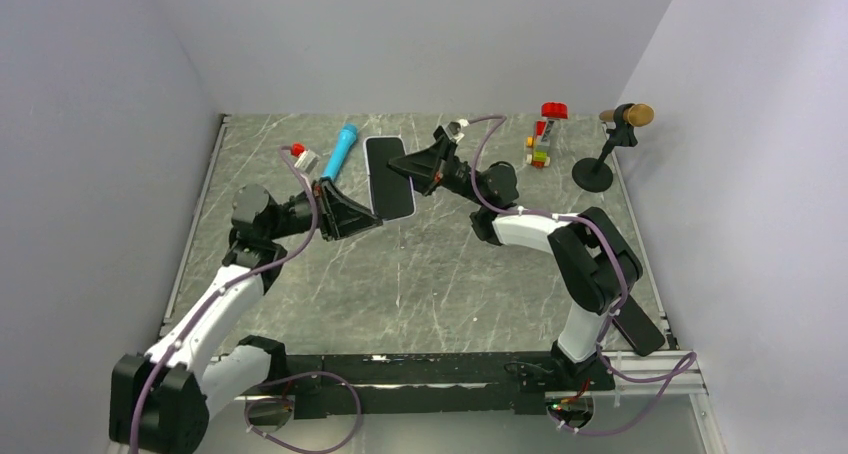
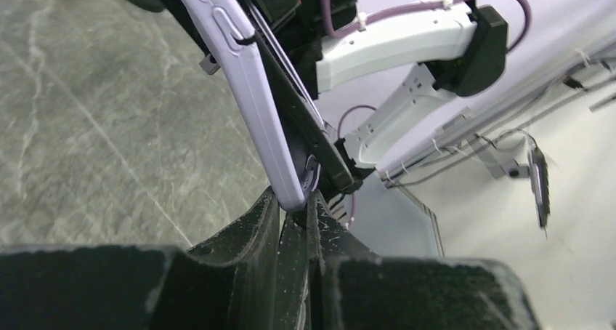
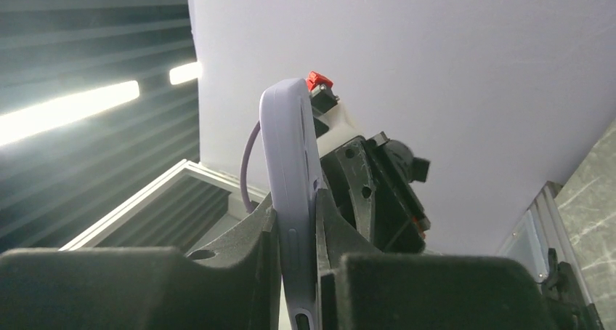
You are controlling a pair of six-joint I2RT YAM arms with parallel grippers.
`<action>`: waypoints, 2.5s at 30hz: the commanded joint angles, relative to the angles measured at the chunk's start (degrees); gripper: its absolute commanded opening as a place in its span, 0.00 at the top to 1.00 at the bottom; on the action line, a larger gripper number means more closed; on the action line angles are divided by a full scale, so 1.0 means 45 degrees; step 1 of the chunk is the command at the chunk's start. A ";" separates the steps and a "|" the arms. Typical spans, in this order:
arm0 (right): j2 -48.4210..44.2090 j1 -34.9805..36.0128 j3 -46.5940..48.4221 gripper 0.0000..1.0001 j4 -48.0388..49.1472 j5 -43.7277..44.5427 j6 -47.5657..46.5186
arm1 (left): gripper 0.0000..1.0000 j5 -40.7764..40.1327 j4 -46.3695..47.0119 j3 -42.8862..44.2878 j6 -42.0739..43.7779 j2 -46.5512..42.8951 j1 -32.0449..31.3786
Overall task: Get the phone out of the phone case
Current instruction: Remove the phone case from the phone.
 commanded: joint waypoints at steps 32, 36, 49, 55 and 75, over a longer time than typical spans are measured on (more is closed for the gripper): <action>-0.1259 0.0278 -0.2050 1.00 0.2259 -0.1849 -0.1960 | 0.24 -0.5651 -0.6535 0.1025 0.0164 -0.4221 0.0357; -0.1385 0.0282 -0.2152 1.00 0.1960 -0.1839 -0.2095 | 0.30 -0.4943 -0.4664 0.1205 -0.0637 -0.3164 0.0343; -0.3290 0.0334 -0.1983 1.00 -0.3899 0.0125 -0.5245 | 0.18 -0.6445 -0.5073 -0.0986 0.0416 -0.4634 -0.1653; -0.4774 0.0508 -0.1589 1.00 -0.7285 0.0518 -0.7467 | 0.32 -0.5963 -0.4903 -0.0296 0.0641 -0.3510 -0.1688; -0.5391 0.1247 -0.1300 1.00 -0.8825 -0.0686 -0.9380 | 0.51 -0.4045 -0.2995 0.0975 -0.0600 -0.1465 -0.1449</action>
